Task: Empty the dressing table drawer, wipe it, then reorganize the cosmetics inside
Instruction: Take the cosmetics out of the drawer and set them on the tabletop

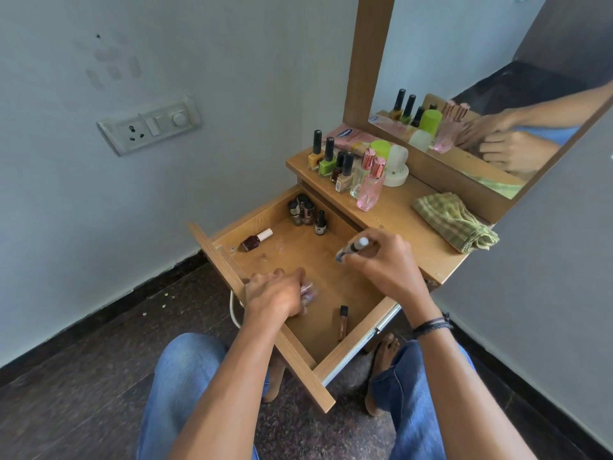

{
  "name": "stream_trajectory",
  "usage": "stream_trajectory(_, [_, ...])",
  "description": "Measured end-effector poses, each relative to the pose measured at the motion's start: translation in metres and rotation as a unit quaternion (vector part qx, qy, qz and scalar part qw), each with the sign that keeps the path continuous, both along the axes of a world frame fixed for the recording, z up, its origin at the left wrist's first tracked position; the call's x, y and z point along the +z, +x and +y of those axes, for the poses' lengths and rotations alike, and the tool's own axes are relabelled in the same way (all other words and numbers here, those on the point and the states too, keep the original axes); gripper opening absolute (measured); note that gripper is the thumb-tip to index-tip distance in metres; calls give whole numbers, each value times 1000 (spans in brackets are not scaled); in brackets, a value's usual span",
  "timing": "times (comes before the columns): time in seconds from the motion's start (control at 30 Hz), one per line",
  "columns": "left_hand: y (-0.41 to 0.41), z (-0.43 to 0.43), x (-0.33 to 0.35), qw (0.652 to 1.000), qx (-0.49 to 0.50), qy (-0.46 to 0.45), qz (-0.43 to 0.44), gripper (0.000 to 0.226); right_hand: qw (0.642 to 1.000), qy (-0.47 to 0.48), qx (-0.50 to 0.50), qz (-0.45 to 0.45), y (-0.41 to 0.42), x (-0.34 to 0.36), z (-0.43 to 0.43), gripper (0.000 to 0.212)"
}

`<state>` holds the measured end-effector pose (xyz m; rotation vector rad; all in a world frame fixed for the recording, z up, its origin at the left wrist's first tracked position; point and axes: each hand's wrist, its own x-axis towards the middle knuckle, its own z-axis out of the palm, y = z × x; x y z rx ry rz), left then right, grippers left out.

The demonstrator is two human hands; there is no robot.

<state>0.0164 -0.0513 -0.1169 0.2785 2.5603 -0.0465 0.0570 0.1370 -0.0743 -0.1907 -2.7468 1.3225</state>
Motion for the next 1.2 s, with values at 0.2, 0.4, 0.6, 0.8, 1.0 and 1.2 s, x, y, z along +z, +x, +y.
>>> stream_trajectory(0.2, [4,1,4,999,-31,9,4,53,980,14,-171,96,-12,19,26,15])
stream_trajectory(0.4, [6,1,3,998,-42,33,17,41,971,10,-203,129,-35,11,32,13])
stream_trajectory(0.6, [5,0,0,999,-28,38,22,46,974,13,-189,125,-49,-2,37,26])
stream_trajectory(0.8, [6,1,6,998,-31,38,42,48,954,24,-225,197,-35,-7,31,43])
stream_trajectory(1.0, [1,-4,9,987,33,156,12,30,947,64,-132,285,2,-28,2,13])
stream_trajectory(1.2, [-8,-8,9,954,90,286,-8,21,986,-3,-88,143,12,-32,-15,16])
